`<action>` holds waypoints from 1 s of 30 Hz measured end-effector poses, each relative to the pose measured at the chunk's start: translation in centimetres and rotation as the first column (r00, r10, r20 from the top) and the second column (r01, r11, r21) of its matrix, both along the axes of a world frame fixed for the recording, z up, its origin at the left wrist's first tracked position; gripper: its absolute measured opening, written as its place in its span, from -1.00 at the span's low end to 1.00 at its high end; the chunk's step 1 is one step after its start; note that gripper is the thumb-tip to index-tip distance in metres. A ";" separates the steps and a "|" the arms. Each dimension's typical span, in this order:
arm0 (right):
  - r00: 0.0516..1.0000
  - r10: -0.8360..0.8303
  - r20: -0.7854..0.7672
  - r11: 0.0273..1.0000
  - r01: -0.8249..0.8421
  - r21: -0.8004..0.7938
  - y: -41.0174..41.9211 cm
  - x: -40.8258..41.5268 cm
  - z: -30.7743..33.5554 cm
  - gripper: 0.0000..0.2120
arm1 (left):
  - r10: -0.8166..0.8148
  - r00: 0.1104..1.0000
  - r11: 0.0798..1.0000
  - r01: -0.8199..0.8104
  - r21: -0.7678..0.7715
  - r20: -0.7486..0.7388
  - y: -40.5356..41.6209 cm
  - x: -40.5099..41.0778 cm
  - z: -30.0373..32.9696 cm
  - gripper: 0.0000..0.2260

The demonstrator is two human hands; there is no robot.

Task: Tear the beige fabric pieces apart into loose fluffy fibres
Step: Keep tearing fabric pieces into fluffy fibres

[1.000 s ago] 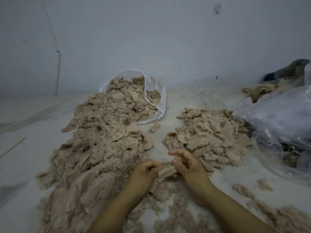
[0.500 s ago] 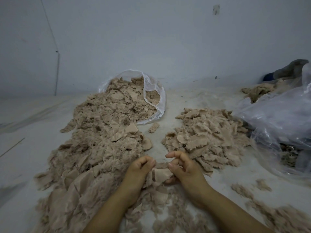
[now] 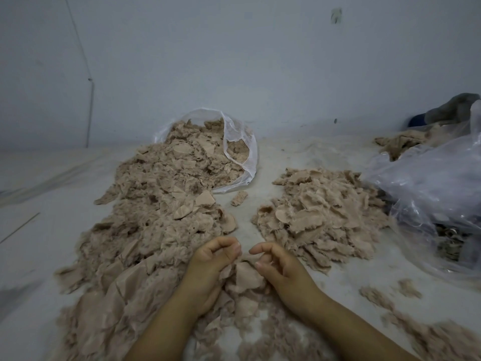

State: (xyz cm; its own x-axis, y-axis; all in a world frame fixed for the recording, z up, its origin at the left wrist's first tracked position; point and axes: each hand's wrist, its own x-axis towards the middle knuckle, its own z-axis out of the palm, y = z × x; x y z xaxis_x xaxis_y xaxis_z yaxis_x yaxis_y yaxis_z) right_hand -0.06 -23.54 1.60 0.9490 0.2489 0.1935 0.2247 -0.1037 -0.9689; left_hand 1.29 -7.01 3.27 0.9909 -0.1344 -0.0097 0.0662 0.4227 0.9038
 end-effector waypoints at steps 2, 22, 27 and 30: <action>0.999 0.020 -0.037 1.000 -0.019 0.021 0.1 0.0 -0.2 -0.87 | -0.025 0.999 1.000 0.024 0.020 0.041 -0.3 -0.2 0.0 -0.80; 0.977 -0.200 -0.080 0.969 0.209 0.132 -0.4 0.2 0.6 -0.88 | 0.009 0.938 0.760 -0.231 0.607 0.346 -0.2 0.1 -0.2 -0.89; 0.953 -0.253 -0.164 0.918 0.290 0.271 -0.4 0.4 0.8 -0.89 | -0.112 0.950 0.755 -0.110 0.647 0.293 -0.9 -0.3 -0.6 -0.78; 0.953 -0.240 -0.184 0.915 0.285 0.284 -0.4 0.3 0.9 -0.88 | -0.116 0.944 0.780 -0.106 0.616 0.309 -0.6 -0.4 -0.3 -0.73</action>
